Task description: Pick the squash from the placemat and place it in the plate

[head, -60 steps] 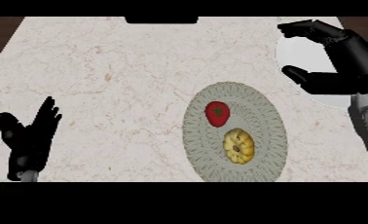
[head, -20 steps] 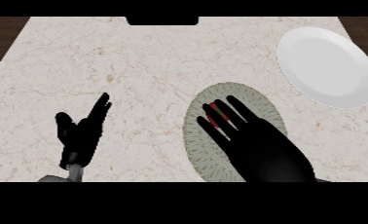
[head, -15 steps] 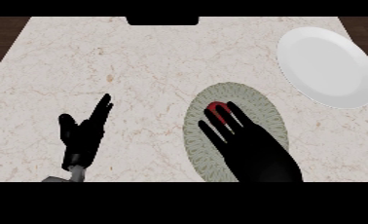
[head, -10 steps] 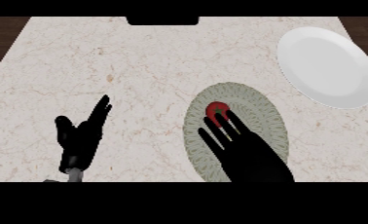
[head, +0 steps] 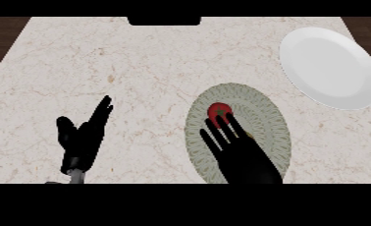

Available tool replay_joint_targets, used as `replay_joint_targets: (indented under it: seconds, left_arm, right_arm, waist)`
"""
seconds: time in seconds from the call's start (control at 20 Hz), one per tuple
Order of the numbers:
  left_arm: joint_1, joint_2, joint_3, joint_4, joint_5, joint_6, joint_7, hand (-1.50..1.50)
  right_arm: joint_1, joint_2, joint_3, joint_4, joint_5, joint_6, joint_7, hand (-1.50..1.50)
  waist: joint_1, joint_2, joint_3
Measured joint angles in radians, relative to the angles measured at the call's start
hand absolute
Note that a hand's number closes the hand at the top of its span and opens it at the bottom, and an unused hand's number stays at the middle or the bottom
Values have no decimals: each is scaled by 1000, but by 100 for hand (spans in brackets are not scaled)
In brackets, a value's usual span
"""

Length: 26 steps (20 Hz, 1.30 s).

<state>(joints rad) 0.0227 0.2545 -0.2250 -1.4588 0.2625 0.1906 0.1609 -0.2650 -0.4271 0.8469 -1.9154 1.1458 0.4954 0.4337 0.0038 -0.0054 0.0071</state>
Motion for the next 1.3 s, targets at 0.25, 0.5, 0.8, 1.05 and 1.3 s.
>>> replay_joint_targets:
  seconds: [0.25,0.5,0.8,1.05,1.3]
  left_arm:
    - [-5,-4,22,9,-8,-26,2,0]
    - [-11,-32,25,7,-38,-14,17,0]
    - [-25,-41,49,9,-39,-36,34,0]
    - [-9,-49,56,14,-61,-43,14,0]
    - [-28,-62,77,28,-71,-51,24,0]
  right_arm:
    - [-9,32,-23,86,68,-24,-32,-150]
    - [9,45,-50,126,105,-30,-72,-150]
    - [-7,51,-70,211,150,-23,-138,150]
    - [-25,45,-52,249,224,-71,-195,150]
    - [-27,57,-66,247,274,-84,-243,150]
  waist:
    - [0,1,-1]
    - [0,0,0]
    - [1,-1,-1]
    - [2,-7,-4]
    - [0,-6,-3]
